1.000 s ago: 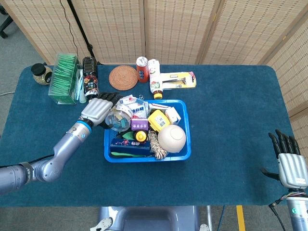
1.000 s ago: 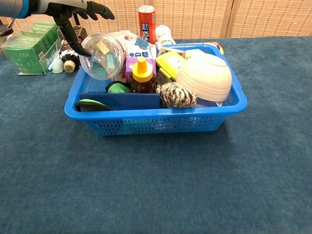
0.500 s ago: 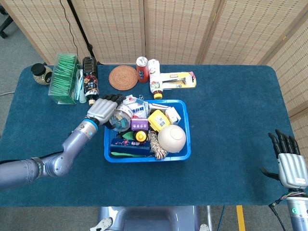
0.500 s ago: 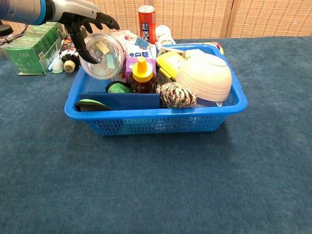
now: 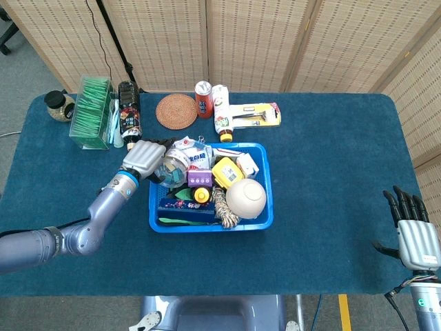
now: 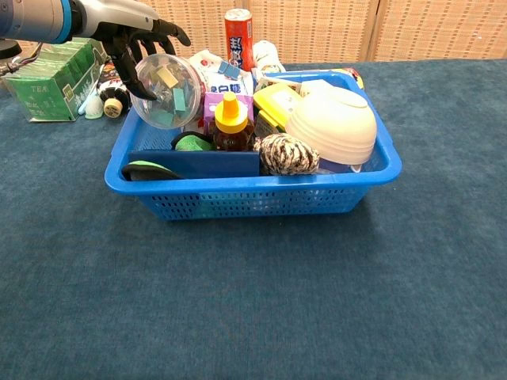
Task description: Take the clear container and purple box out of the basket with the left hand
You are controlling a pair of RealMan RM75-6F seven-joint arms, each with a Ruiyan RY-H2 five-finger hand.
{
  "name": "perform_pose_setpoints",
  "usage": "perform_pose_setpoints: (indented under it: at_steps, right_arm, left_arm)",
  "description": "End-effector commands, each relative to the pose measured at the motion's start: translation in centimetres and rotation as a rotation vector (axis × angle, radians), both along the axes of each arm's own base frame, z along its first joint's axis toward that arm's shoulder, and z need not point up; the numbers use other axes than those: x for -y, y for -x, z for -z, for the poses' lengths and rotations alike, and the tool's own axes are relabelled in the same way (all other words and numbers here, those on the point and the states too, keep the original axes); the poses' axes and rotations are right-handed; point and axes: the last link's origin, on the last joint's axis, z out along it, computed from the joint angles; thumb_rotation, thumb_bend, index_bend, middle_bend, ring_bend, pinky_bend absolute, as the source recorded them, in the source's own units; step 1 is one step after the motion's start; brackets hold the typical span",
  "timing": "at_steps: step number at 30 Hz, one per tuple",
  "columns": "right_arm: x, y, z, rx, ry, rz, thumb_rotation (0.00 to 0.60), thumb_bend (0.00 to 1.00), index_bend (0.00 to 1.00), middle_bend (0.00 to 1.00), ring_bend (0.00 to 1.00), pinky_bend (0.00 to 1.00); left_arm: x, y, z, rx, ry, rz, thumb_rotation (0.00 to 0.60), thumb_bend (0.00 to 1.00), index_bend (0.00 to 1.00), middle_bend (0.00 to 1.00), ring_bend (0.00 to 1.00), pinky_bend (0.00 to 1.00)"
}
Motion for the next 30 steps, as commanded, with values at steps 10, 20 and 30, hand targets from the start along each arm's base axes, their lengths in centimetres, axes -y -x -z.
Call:
perform_pose_setpoints:
  at_steps: [10, 20, 30]
  right_arm:
    - [0.0, 0.0, 0.0, 0.004, -0.004, -0.002, 0.600, 0.00, 0.00, 0.00, 0.00, 0.00]
    - [-0.1, -0.1, 0.0, 0.003, -0.005, -0.004, 0.600, 0.00, 0.00, 0.00, 0.00, 0.00]
    - [-0.2, -0.2, 0.2, 0.001, -0.012, -0.007, 0.600, 0.00, 0.00, 0.00, 0.00, 0.00]
  left_arm:
    - [0.7, -0.1, -0.9, 0.031, -0.015, 0.024, 0.600, 0.23, 0.00, 0.41, 0.37, 0.39]
    - [0.9, -0.3, -2.1, 0.084, -0.086, 0.067, 0.600, 0.34, 0.16, 0.50, 0.45, 0.48]
    - [1.5, 0.6, -5.7, 0.165, -0.120, 0.051, 0.600, 0.35, 0.21, 0.50, 0.45, 0.49]
